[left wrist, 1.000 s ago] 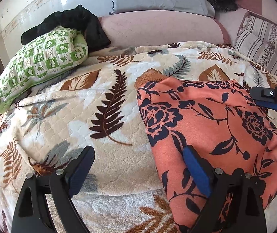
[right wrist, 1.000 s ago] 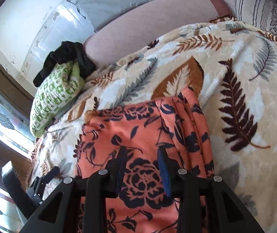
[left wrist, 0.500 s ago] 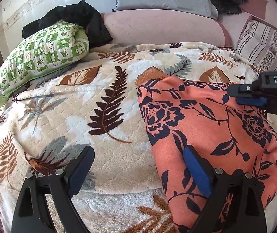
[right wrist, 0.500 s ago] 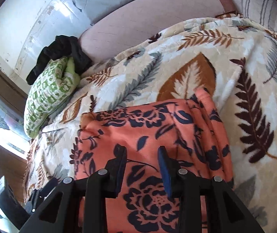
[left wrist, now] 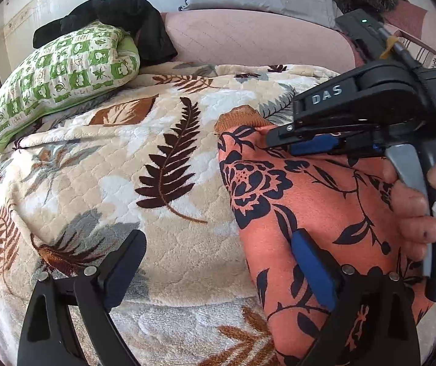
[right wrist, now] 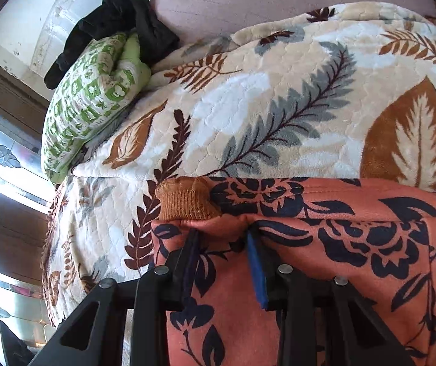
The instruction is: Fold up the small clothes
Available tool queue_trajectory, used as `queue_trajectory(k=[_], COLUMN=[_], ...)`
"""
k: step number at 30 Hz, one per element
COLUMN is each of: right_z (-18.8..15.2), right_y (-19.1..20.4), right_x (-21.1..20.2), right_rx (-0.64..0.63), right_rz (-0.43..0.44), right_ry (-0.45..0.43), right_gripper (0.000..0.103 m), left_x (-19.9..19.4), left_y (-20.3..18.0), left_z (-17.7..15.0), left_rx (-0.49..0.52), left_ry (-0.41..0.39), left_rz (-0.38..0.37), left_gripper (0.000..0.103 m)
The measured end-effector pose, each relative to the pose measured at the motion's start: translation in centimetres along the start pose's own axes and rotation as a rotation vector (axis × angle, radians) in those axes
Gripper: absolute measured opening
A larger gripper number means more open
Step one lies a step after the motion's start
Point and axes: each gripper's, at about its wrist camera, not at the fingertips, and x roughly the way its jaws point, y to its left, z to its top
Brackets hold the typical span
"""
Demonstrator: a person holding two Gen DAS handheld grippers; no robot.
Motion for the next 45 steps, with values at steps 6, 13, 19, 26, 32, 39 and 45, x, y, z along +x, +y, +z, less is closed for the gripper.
queue_trajectory(k=[6, 13, 19, 26, 32, 39, 45], right_z=[-2.7, -8.8, -11.6, -11.9, -8.9, -4.9, -4.6], right_y=[-2.0, -7.0, -9.2, -10.0, -8.9, -10.2, -11.3], right_x=[-7.3, -12.6, -13.6, -12.5, -15.1, -11.5, -9.1], right_rx=[0.010, 0.161, 0.216, 0.209, 0.163, 0.230, 0.295], right_rz=[-0.115, -0.184, -0.082, -0.172, -0.157, -0.050, -0.064], right_ry=[-0.128, -0.143, -0.171, -0.134, -0.272, -0.297, -0.178], right_gripper=[0.035, 0.035, 0.035, 0.049, 0.053, 0.053, 0.049], left_x=[-0.1, -0.2, -1.9, -0.8, -1.1, 0.0, 0.8], left_y=[0.0, 0.4, 0.3, -2.5, -1.5, 0.0, 0.2], left_z=[-0.2, -0.4, -0.5, -1.4, -0.7, -0.3, -0.3], left_rx=[-0.001, -0.037, -0.034, 0.096, 0.051, -0.029, -0.056], left_ry=[-0.003, 0.015, -0.006, 0.038, 0.024, 0.039, 0.069], left_rz=[0.005, -0.023, -0.123, -0.148, -0.171, -0.197, -0.224], left_gripper=[0.096, 0.096, 0.096, 0.096, 0.096, 0.096, 0.097])
